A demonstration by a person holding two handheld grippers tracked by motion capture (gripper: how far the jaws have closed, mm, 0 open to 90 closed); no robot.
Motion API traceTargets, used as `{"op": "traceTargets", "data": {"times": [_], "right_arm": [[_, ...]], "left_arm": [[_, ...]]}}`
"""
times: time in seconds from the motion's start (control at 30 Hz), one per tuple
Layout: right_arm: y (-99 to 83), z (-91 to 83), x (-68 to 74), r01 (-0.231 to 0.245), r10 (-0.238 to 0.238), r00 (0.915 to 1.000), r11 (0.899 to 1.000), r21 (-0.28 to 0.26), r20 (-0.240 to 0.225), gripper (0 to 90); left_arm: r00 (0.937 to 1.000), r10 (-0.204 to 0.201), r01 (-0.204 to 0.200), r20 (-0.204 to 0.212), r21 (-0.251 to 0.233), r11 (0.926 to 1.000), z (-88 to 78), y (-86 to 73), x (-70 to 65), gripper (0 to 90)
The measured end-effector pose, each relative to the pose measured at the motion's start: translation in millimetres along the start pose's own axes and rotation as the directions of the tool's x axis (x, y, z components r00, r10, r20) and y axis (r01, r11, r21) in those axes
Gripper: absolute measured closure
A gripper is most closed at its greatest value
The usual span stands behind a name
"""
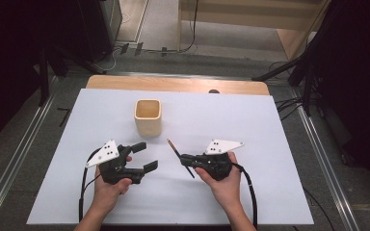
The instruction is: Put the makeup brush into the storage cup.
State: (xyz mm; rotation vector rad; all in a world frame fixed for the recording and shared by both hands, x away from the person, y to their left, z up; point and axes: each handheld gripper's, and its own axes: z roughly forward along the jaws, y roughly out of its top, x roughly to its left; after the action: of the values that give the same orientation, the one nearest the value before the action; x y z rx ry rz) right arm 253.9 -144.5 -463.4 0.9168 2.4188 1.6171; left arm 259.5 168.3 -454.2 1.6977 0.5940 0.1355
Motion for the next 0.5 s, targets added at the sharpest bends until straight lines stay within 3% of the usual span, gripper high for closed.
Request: {"op": "traceTargets", "data": {"times": [0.33,0.5], "right_arm": [[1.3,-0.8,7.0,0.033,-0.035,0.9989,0.997,-0.063,-0.03,84.8],[1.2,5.2,13.3,0.054,-0.057,0.9975,0.997,-0.061,-0.043,84.8]], "left_arm": [[0.9994,-0.019,0.019,0.03,0.009,0.9998,4.5,-0.8,-3.0,36.0],[0.9971,-0.043,0.043,0.063,-0.003,0.9991,5.1,-0.4,-2.9,40.7]]}}
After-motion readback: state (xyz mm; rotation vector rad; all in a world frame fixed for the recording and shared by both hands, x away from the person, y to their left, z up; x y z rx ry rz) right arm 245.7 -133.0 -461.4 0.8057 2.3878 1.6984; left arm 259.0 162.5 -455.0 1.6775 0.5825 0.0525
